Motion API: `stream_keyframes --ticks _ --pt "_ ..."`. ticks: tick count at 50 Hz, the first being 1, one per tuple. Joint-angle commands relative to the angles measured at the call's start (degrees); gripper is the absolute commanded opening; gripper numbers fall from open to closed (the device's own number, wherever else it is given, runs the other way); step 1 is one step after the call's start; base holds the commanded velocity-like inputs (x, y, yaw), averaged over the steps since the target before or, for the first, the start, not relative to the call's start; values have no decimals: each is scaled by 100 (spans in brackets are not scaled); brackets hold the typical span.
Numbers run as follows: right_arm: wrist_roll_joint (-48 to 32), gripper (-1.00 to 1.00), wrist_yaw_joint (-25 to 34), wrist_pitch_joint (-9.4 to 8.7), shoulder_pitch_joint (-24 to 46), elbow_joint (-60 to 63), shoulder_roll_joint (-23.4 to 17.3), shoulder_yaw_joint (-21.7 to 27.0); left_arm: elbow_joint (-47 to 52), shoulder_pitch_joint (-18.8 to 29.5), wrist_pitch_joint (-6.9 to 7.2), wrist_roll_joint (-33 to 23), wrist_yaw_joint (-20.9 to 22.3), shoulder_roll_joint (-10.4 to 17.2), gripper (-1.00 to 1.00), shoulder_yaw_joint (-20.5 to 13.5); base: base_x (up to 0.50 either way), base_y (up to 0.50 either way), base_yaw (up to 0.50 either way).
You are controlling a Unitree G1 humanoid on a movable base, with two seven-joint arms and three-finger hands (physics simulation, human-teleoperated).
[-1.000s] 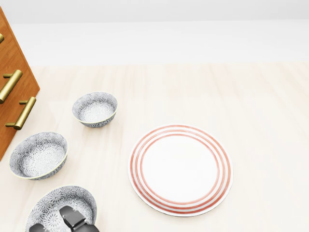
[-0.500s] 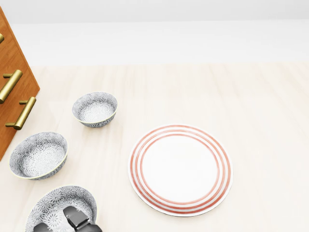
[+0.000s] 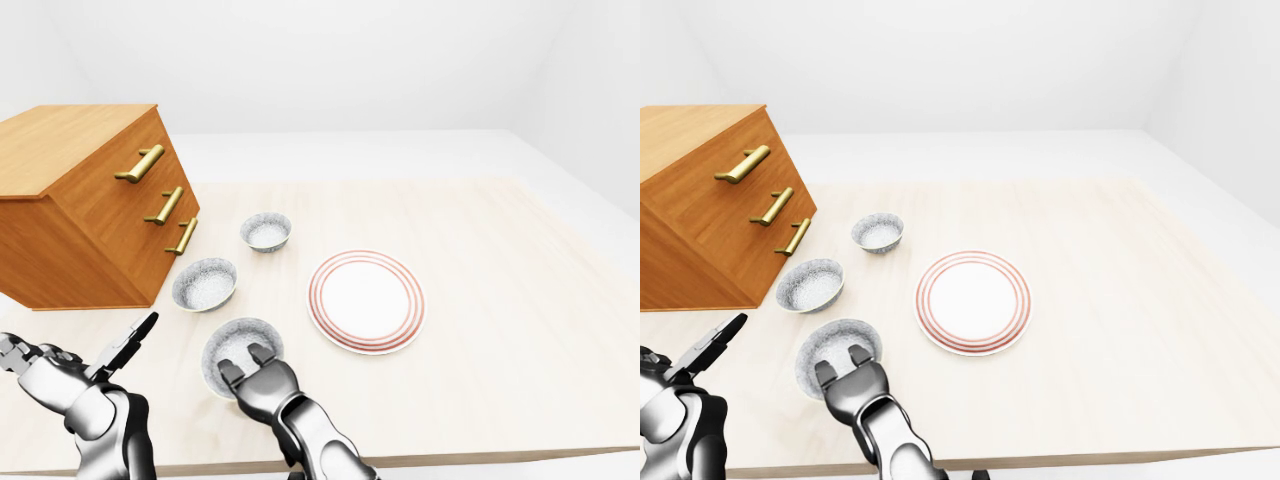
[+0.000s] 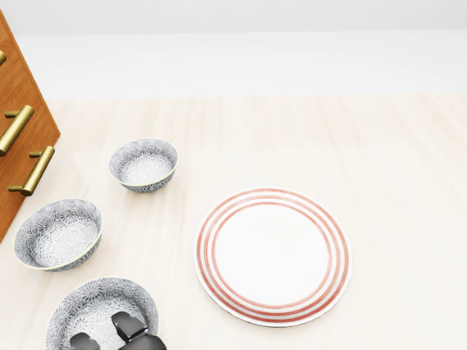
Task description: Put the bowl at the front on the plate.
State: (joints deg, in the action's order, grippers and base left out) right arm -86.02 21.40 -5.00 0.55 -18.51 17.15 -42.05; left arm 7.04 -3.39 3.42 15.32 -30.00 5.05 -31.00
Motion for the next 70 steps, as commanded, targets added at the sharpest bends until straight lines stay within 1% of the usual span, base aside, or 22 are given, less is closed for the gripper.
stream_keyframes --ticks 1,4,6,7,11,14,23,26,29,31,34,36,41,43,46,49,53,55,58,61,64,70 --pt "-59 100 114 0 173 -416 114 242 58 -16 34 18 0 -4 100 -5 0 0 0" --pt "-74 100 124 0 279 -621 183 335 -35 17 -24 8 0 0 100 3 0 0 0" --pt "-136 100 175 0 299 -633 200 343 42 -7 33 23 0 2 100 -1 0 0 0" --pt "-289 -100 237 0 326 -528 172 299 12 5 16 17 0 0 100 1 0 0 0" --pt "-450 -100 403 0 368 -522 213 354 -28 13 -14 12 0 3 100 10 0 0 0" --pt "-473 -100 345 0 394 -555 245 428 34 -6 40 26 0 7 100 -1 0 0 0" --pt "-526 -100 299 0 445 -591 274 497 74 -15 79 3 0 -4 100 -8 0 0 0" --pt "-540 -100 250 0 523 -591 285 557 -35 22 5 -26 0 0 100 5 0 0 0" --pt "-689 -100 207 0 589 -483 264 599 -55 20 -6 -23 0 9 100 12 0 0 0" --pt "-762 -100 175 0 603 -332 258 622 -21 11 24 -19 0 10 100 11 0 0 0" --pt "-577 -100 -18 0 561 -53 269 701 -109 31 -47 -40 0 10 100 22 0 0 0" --pt "-569 -100 37 0 543 76 238 667 -23 3 15 -24 0 12 100 17 0 0 0" --pt "-361 -100 102 0 392 652 109 573 20 -5 38 -43 0 3 100 11 0 0 0" --pt "-362 -100 2 0 340 841 90 561 -46 2 -39 -62 0 -6 100 16 0 0 0" --pt "-203 -100 100 0 339 1022 8 538 51 -35 -4 -50 0 -17 100 8 0 0 0" --pt "-203 -100 128 0 370 1121 -1 536 -13 -29 -98 -68 0 -30 100 10 0 0 0" --pt "-369 -100 308 0 412 1342 -5 547 59 -53 -72 -54 0 -32 100 2 0 0 0" --pt "-443 -100 432 0 442 1503 7 566 6 -40 -139 -64 0 -42 100 4 0 0 0" --pt "-414 -100 389 0 385 1650 15 566 -26 -31 -177 -60 0 -40 100 11 0 0 0" --pt "-304 -100 364 0 386 1807 -48 625 69 -78 -148 -45 0 -51 100 4 0 0 0" --pt "-387 -100 454 0 364 2075 -88 648 -37 -37 -224 -58 0 -49 100 10 0 0 0" --pt "-279 -100 444 0 260 2518 -228 706 88 -81 -140 -30 0 -54 100 -6 0 0 0"
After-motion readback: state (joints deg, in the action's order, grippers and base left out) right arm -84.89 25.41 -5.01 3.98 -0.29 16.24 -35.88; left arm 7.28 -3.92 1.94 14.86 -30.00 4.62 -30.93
